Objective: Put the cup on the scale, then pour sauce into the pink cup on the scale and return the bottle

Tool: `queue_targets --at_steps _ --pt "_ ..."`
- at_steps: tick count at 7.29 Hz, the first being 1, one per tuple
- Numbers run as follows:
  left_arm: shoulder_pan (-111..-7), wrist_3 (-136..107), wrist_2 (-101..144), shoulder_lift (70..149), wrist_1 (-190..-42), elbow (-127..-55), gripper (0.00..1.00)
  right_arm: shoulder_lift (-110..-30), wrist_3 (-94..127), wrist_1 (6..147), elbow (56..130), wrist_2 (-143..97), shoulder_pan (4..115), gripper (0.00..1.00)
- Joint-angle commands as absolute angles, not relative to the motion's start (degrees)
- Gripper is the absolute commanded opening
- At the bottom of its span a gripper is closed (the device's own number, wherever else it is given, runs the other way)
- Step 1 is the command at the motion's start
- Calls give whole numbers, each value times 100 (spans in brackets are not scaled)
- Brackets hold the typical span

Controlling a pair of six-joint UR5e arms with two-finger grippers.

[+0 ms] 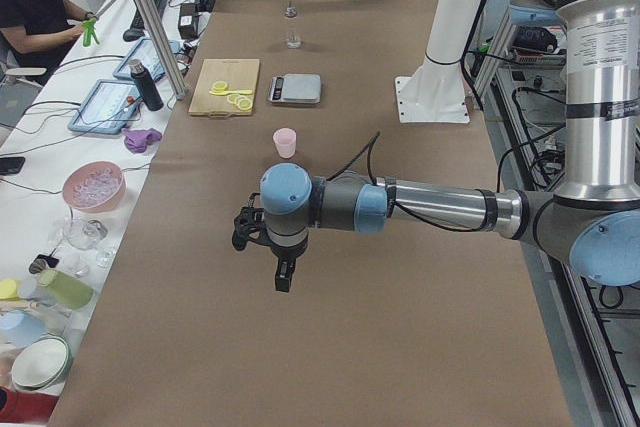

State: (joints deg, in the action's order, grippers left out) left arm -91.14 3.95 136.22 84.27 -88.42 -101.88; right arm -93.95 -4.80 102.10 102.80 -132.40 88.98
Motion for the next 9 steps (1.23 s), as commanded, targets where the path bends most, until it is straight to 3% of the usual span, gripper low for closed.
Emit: queue_targets --at_steps 1,4,7,9 --pt "-9123 396 13632 8446 -8816 -10204 99 -9413 -431 10125 10204 -13341 8895 100" --pt "-9123 125 13957 8455 -8798 -10213 99 -9361 -422 10152 10195 -13685 8895 100" --pt "-8923 -1157 13939 9130 -8702 -10729 99 -9404 -439 10116 10125 -13641 8895 100" --pt "-8231 -2811 13922 9586 -8403 -11352 99 -9413 -431 10116 10134 -13684 8895 100"
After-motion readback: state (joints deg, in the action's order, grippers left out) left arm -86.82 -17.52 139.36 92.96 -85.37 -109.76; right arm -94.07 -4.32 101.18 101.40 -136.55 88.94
